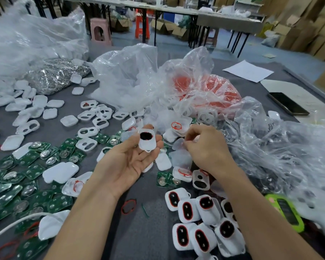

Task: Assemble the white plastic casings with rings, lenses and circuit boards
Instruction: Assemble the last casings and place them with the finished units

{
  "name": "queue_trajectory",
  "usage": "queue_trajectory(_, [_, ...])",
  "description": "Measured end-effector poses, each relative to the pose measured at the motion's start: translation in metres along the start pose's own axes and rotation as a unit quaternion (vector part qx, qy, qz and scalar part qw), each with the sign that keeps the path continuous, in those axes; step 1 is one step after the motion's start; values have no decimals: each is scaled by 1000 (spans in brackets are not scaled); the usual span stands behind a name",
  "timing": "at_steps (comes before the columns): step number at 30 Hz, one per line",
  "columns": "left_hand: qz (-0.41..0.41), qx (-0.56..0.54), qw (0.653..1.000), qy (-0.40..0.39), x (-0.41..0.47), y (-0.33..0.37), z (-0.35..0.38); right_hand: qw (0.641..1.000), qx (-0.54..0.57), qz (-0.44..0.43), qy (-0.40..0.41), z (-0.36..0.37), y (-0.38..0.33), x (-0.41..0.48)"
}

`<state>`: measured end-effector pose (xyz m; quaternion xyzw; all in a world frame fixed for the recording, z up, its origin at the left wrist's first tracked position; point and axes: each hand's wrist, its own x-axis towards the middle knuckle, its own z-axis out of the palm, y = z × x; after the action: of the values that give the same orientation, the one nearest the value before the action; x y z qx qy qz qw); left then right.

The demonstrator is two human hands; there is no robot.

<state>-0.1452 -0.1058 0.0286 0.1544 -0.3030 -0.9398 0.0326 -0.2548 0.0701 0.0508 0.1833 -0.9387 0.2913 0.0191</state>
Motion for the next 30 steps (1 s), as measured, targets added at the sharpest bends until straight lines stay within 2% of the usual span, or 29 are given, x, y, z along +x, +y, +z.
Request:
queue_trajectory(4, [-12, -5, 999, -29, -2, -3, 0, 998, 57, -11, 36, -5, 8, -11])
queue_trajectory(9, [-11, 20, 994, -103, -5, -6, 2, 975, 116, -24, 186, -4, 20, -29])
queue_trajectory(12, [-7, 28, 991, -132, -4, -8, 3, 984, 99, -15, 146, 2, 25, -35])
queue_trajectory(14, [-6, 34, 988, -148, -4, -9, 4, 990, 60, -56, 111, 8, 23, -32])
queue_trajectory(18, [-5, 47, 985, -168, -3, -10, 4, 995, -29, -96, -30, 24, 14, -22])
queue_trajectory(20, [-5, 45, 985, -168, -3, -10, 5, 993, -48, -98, -54, 30, 14, -22])
queue_trajectory(24, [-5, 47, 986, -159, -4, -11, 6, 995, 39, -97, 5, 27, 16, -27])
queue_trajectory(30, [-14, 30, 989, -146, -7, -11, 9, 974, 199, -23, 109, 5, 14, -35])
